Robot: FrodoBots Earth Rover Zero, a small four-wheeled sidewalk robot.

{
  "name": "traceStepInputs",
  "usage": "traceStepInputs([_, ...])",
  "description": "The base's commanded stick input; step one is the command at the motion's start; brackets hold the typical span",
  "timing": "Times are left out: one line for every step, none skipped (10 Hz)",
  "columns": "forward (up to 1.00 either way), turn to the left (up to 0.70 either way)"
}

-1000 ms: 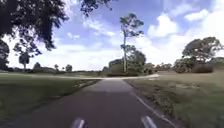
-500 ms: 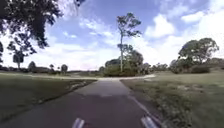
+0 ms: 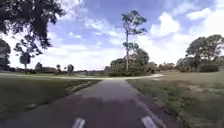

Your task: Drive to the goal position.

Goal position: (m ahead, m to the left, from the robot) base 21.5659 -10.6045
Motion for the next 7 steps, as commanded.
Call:
traceStepInputs([0.69,0.34])
traceStepInputs([0.69,0.34])
traceStepInputs([0.69,0.34])
traceStepInputs([0.69,0.34])
traceStepInputs([0.69,0.22])
traceStepInputs([0.69,0.03])
traceStepInputs([0.69,0.03])
